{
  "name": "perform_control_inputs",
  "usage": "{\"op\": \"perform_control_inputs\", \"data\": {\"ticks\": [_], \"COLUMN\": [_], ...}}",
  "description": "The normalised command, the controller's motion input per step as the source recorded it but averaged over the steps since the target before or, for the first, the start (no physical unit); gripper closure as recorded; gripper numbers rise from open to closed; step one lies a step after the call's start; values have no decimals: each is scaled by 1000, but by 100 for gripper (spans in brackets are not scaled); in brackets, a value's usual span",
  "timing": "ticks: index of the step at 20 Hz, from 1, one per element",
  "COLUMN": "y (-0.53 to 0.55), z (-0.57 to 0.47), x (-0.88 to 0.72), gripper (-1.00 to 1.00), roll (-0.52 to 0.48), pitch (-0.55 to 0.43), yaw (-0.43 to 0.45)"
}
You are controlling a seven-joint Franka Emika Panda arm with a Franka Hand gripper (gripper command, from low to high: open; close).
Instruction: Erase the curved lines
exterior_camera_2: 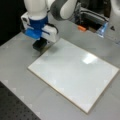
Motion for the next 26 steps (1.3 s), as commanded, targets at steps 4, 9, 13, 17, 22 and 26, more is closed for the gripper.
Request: {"op": "perform_control_inputs", "data": {"ticks": [4, 9, 13, 17, 22, 26], "y": [-286, -291, -254, -185, -82, 13], "z": [-22, -32, -19, -19, -50, -104], "x": [330, 286, 151, 47, -47, -154], "gripper": [100, 100, 100, 100, 100, 100], "roll": [216, 204, 180, 150, 146, 144], "pitch": [30, 27, 21, 12, 9, -6], "yaw": [-7, -22, -52, -65, -90, -130]}}
